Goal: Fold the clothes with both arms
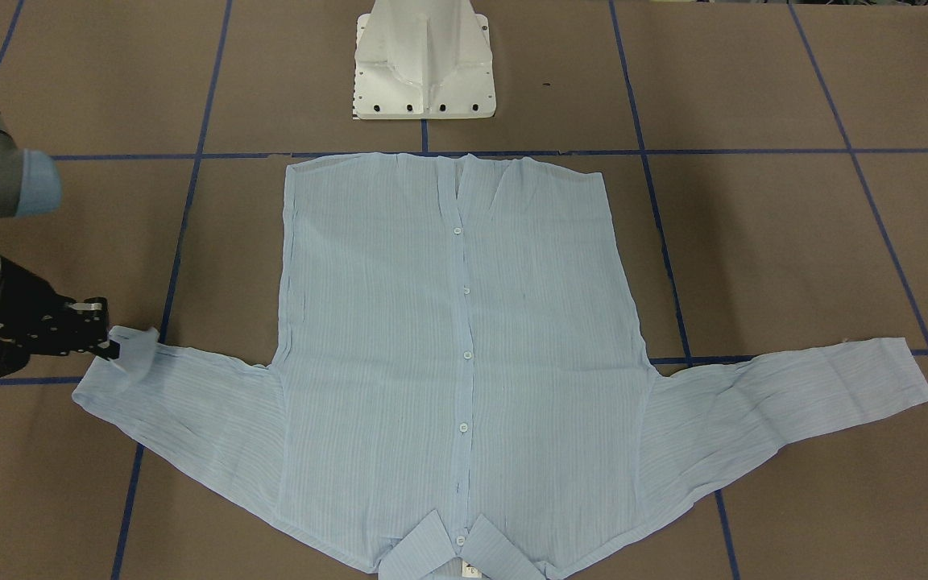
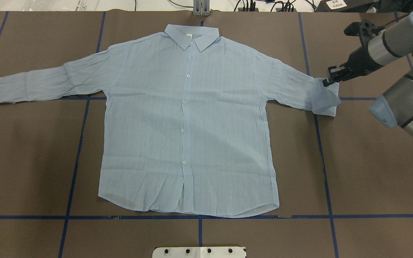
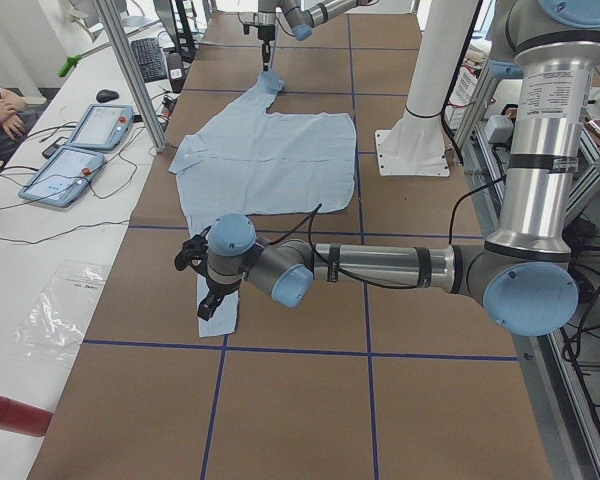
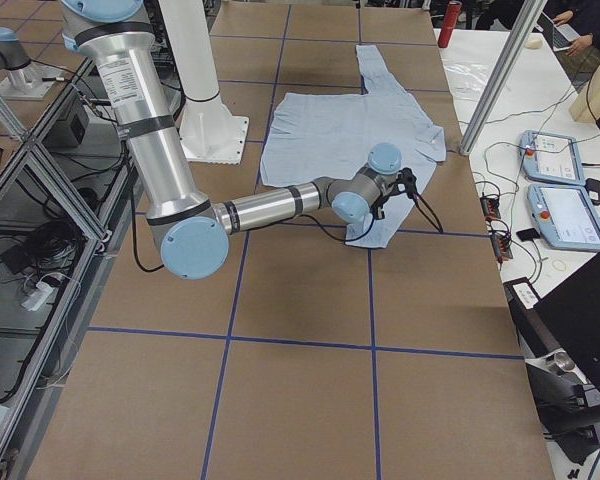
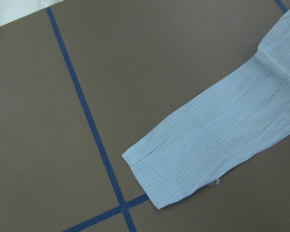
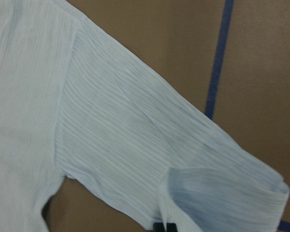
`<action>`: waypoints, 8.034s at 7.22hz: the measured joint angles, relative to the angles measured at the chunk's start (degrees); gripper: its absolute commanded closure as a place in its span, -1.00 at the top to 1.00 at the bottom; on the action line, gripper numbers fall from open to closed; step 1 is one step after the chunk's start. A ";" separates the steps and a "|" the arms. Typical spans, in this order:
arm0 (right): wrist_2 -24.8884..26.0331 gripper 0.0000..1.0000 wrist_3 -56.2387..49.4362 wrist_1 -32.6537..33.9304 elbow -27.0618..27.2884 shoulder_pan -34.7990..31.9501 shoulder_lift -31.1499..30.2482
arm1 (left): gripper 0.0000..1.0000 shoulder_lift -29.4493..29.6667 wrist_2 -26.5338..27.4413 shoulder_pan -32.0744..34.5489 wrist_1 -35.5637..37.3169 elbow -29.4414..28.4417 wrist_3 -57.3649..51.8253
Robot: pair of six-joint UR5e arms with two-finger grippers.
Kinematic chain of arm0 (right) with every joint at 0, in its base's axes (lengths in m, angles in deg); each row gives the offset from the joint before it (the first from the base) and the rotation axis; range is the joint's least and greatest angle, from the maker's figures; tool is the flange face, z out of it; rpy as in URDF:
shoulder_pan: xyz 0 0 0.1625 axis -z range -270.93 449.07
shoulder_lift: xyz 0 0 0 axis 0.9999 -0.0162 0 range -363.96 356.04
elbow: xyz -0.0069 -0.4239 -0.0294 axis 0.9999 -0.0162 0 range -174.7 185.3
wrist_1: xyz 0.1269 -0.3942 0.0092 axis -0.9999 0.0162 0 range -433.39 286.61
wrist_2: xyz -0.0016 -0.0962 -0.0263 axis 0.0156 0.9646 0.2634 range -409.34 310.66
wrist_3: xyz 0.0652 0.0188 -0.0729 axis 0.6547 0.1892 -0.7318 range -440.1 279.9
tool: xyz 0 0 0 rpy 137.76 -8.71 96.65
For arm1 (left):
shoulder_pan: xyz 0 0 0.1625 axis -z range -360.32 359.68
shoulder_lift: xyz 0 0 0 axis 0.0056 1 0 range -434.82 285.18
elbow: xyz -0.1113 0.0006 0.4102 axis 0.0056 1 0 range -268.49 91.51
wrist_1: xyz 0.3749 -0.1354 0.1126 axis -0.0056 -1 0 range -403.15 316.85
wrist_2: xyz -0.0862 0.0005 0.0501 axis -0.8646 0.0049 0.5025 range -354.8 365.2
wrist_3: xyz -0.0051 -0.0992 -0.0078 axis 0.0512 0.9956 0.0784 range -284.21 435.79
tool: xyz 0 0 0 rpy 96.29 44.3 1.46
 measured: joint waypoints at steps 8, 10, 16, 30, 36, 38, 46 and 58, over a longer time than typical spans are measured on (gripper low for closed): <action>25.32 -1.00 28.75 0.25 -10.86 14.88 29.73 | 0.99 2.06 0.00 0.04 -5.05 -7.26 -0.02; 27.62 -1.00 28.03 0.13 -20.92 17.99 37.93 | 0.99 2.64 0.00 0.07 -6.92 -9.71 -0.10; 31.31 -1.00 25.38 -0.09 -29.07 23.57 45.76 | 0.99 2.80 0.08 0.05 -7.29 -11.25 -0.26; 36.57 0.98 26.22 -3.47 -40.18 24.15 53.82 | 0.95 3.20 1.90 -0.39 -9.33 -11.35 7.33; 27.83 0.99 20.83 29.49 -8.69 19.75 37.39 | 0.72 -0.73 18.02 -15.74 -29.33 -12.81 50.32; 25.60 0.99 18.91 31.54 -0.69 18.46 31.04 | 0.50 0.04 22.76 -17.95 -30.87 -15.27 53.47; 25.09 0.99 17.83 32.39 2.58 18.08 28.25 | 0.18 2.98 26.35 -18.97 -33.61 -22.70 53.97; 25.64 0.99 17.99 32.31 2.47 18.51 28.25 | -0.39 3.25 26.70 -20.37 -33.58 -23.18 53.88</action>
